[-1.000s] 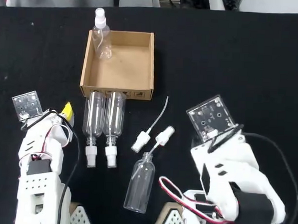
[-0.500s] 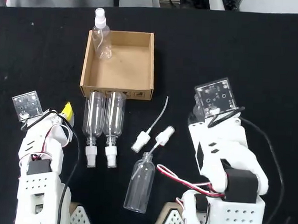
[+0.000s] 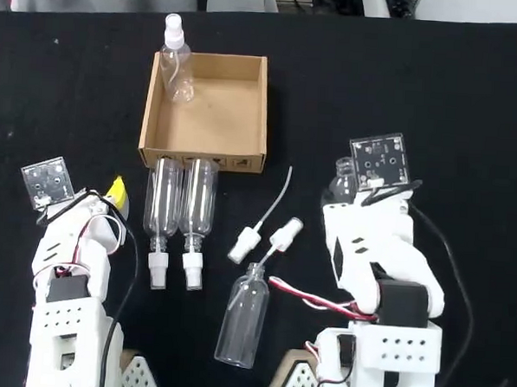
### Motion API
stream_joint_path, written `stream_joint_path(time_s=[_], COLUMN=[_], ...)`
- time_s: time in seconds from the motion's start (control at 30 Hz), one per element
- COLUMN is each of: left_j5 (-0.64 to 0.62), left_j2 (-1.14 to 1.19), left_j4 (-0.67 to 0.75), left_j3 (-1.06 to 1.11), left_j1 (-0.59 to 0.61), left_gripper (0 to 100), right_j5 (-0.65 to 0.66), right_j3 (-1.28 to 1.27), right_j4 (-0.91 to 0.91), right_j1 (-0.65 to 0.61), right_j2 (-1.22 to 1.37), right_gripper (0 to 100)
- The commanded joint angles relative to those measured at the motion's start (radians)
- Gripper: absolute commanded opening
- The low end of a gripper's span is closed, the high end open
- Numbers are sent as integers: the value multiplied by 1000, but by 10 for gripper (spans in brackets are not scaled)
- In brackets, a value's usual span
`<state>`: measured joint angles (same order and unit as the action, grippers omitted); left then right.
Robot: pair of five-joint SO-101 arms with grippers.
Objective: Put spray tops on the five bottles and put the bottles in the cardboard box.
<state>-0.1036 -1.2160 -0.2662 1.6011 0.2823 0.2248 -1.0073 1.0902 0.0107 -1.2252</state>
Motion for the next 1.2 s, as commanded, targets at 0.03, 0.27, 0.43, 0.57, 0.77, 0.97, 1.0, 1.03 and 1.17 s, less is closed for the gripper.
stream_joint_path(time_s=[0.03,0.27,0.43,0.57,0.77,0.97,1.0,1.03,1.17], left_j5=[46,48,46,48,46,46,46,48,48], left_j2=[-18,-18,-18,-9,-18,-18,-18,-18,-14], left_j4=[-83,-377,-456,-555,-620,-669,-694,-720,-835], left_j3=[-53,-177,-193,-237,-259,-346,-367,-386,-453], left_j1=[2,-33,-59,-114,-145,-154,-160,-174,-266], left_gripper=[211,263,301,300,300,300,300,300,300], right_j5=[-9,-11,-11,-11,-11,-11,-11,-11,-11], right_j3=[-18,-64,-76,-77,-85,-96,-96,-96,-96], right_j4=[-28,-72,-84,-84,-84,-98,-97,-97,-97], right_j1=[-6,86,121,121,121,121,123,123,123], right_j2=[-25,-25,-25,-25,-25,-25,-25,-25,-25], right_gripper=[67,67,67,67,67,67,67,67,67])
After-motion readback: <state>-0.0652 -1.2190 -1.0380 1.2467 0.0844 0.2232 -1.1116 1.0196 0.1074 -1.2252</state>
